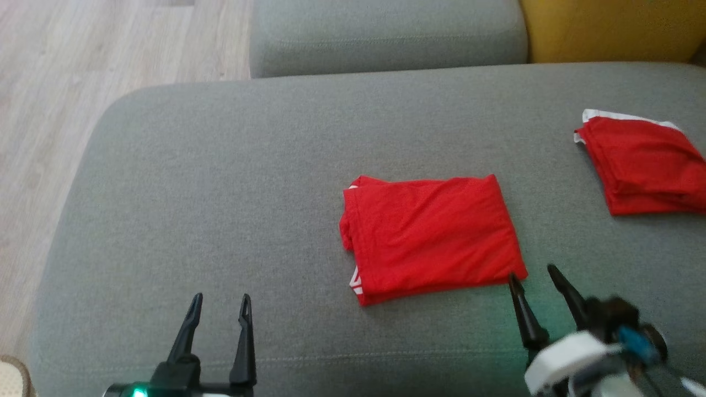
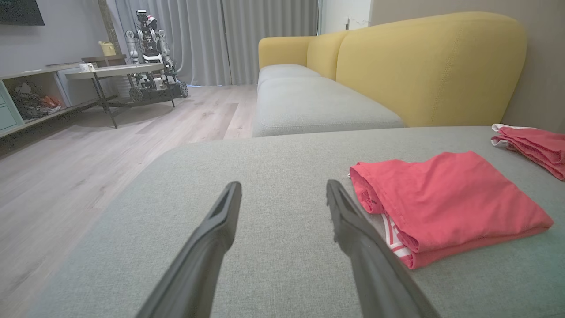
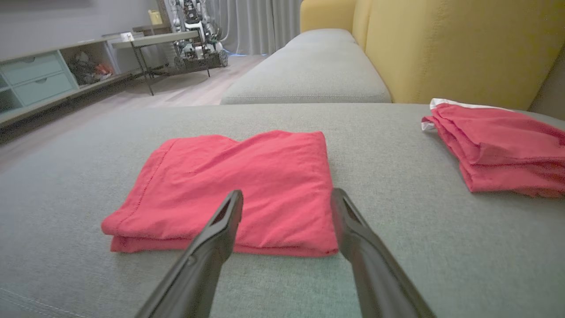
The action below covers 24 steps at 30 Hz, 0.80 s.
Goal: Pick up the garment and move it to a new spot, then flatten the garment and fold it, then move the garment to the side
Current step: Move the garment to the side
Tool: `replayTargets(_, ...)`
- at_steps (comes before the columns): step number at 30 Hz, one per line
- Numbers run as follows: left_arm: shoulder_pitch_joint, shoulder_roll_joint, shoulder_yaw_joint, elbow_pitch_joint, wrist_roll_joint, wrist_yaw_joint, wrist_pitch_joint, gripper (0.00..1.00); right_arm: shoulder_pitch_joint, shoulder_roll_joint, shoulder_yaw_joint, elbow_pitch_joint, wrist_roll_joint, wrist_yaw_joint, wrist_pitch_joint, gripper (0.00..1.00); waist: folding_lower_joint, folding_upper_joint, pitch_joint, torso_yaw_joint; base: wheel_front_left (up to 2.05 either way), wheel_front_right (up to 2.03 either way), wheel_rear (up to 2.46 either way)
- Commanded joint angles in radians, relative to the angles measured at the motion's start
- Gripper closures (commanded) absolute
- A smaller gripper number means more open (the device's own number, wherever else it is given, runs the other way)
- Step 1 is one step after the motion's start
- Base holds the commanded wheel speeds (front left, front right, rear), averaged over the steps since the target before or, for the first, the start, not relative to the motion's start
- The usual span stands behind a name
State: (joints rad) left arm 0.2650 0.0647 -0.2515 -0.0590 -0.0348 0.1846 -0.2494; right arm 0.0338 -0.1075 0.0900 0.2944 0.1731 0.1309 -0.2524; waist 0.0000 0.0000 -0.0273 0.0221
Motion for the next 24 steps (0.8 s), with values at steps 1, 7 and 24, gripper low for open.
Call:
replayTargets(1,-0.046,-0.010,0.023,-0.027,0.012,-0.005,-0.012,0.00,-0.087,-0.028,0.028,-0.010,0.009,0.000,-0.009,0.00,0.0000,0.0000,0.008,0.003,0.00,0.00,0.00)
replayTargets(7,-0.075,-0.011,0.000,-0.020,0.022,-0.015,-0.012,0.00,-0.292,-0.099,0.071,0.233,0.085,0.000,0.040,0.00,0.0000,0.0000,0.039,0.022,0.00,0.00,0.00)
replayTargets(24,-0.184,-0.013,-0.072,-0.017,0.033,-0.007,-0.012,0.00,-0.577,-0.209,0.275,0.609,0.319,0.000,0.226,0.08,0.0000,0.0000,0.176,0.096,0.00,0.00,0.00)
